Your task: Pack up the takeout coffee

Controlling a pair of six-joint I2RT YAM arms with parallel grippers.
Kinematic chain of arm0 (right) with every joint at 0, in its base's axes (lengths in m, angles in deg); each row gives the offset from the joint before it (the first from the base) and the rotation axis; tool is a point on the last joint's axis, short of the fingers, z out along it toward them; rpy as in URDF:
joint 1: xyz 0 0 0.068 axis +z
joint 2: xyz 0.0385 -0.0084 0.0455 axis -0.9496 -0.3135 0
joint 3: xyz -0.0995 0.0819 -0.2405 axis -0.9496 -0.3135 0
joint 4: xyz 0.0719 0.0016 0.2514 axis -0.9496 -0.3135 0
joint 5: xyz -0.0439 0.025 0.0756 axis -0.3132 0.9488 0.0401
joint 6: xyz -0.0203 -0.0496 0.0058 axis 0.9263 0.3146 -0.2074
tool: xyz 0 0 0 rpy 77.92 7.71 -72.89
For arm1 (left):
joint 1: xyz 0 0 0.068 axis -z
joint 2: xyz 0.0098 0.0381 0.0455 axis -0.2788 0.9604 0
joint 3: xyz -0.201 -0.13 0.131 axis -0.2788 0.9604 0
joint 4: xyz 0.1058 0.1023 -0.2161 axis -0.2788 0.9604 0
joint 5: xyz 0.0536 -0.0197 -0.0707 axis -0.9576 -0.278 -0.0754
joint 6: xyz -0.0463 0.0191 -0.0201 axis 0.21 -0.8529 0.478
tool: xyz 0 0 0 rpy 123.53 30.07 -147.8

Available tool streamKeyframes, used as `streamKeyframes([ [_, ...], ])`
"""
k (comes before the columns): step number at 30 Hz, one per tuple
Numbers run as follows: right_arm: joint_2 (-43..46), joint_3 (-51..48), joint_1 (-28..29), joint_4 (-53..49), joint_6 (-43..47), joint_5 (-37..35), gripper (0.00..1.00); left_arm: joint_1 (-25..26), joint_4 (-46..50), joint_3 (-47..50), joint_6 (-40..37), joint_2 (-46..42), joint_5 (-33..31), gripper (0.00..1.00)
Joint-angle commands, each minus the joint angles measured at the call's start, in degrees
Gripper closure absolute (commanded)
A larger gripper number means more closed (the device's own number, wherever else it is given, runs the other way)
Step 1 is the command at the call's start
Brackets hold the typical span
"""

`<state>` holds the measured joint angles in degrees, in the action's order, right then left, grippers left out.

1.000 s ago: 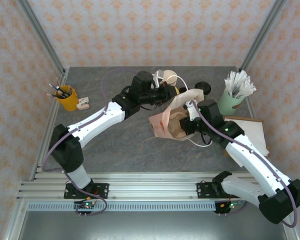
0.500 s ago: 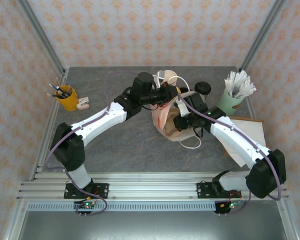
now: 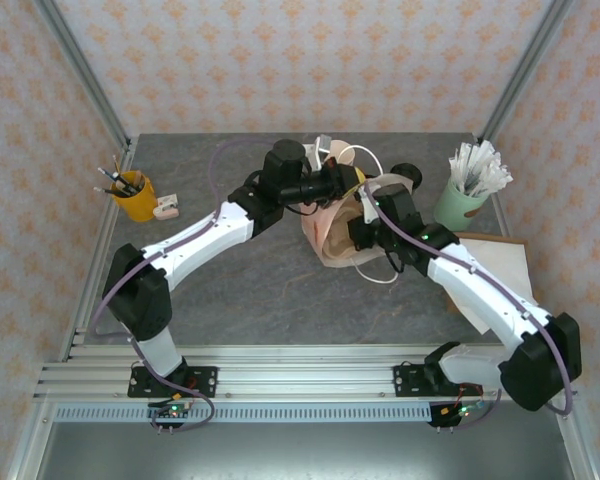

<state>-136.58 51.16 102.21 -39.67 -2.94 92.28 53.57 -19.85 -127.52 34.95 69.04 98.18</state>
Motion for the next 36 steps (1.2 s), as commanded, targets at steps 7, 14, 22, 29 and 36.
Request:
streamKeyframes([
  [7,1.16,-6.1,0.46,14.68,-0.49,-7.76,1.0,0.67,-7.04,-1.52,5.72,1.82,2.77,1.0],
  [14,7.75,2.08,0.43,-10.33,-3.71,-1.24,1.0,2.18,-6.0,-4.45,9.11,2.77,5.98,1.0],
  [22,4.21,11.69,0.49,-37.89,-8.61,11.62,1.0,3.4,-4.38,-3.85,10.44,2.72,9.8,1.0],
  [29,-3.12,13.35,0.46,-38.1,-10.54,14.08,1.0,3.39,-6.65,-0.07,12.23,3.58,9.35,1.0],
  [36,-5.38,19.92,0.58,-36.11,-14.91,11.74,1.0,1.37,-14.31,6.76,15.13,1.97,6.53,1.0],
])
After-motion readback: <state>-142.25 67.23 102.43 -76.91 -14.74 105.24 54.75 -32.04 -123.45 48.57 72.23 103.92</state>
